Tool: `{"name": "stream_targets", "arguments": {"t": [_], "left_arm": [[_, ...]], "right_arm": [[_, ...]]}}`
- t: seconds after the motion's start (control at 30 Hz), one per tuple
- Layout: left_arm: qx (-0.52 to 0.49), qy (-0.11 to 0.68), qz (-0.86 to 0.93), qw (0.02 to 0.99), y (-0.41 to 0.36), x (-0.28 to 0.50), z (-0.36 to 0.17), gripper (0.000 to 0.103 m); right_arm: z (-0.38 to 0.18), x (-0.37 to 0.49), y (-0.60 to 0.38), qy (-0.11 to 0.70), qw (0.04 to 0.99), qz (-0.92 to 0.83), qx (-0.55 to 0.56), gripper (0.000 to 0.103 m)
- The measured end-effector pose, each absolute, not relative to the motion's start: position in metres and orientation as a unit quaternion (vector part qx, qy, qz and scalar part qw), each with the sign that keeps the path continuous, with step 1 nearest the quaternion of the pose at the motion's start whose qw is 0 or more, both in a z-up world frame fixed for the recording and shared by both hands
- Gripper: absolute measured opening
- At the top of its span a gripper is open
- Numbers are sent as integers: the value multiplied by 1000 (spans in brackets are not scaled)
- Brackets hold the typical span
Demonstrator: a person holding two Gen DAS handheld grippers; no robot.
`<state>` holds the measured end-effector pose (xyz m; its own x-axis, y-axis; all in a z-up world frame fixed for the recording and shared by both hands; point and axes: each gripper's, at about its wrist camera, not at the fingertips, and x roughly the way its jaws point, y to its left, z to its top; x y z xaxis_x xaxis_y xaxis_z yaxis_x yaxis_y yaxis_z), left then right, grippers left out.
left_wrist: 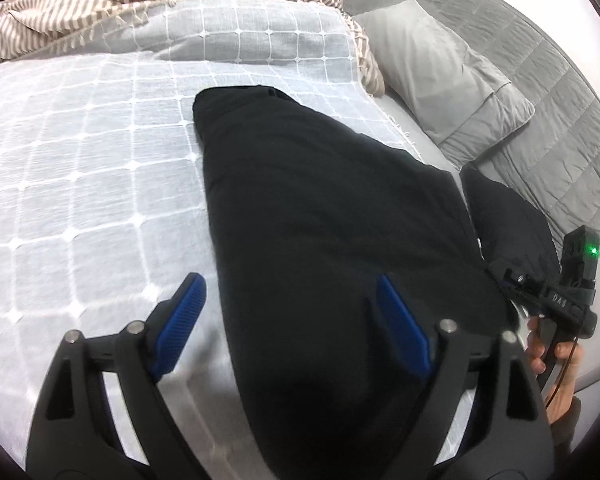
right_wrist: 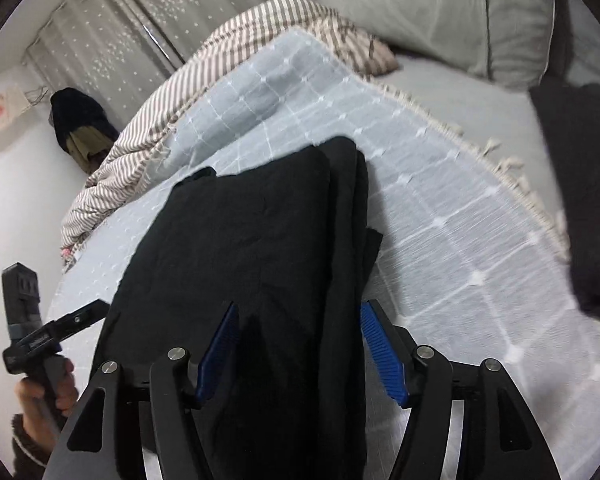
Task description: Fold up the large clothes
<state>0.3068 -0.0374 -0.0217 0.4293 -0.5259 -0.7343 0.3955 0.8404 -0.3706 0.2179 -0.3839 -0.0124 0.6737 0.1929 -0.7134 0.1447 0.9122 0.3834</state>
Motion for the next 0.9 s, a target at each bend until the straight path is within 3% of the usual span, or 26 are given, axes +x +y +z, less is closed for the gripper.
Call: {"name": "stream_targets", "arguments": {"t": [0.17,0.4,0.9], "left_arm": [[-50,458,-261,848,-26,270,-3,98],[-27,487,-228,843,-12,208,4,101],[3,464,-123,877,4,107,-1,101]], "right_arm": [[15,175,-368,394,901,5,180,75],[40,123,-312,402,908,-7,120,77],[21,45,-248,427,900,-56,65,82]]}}
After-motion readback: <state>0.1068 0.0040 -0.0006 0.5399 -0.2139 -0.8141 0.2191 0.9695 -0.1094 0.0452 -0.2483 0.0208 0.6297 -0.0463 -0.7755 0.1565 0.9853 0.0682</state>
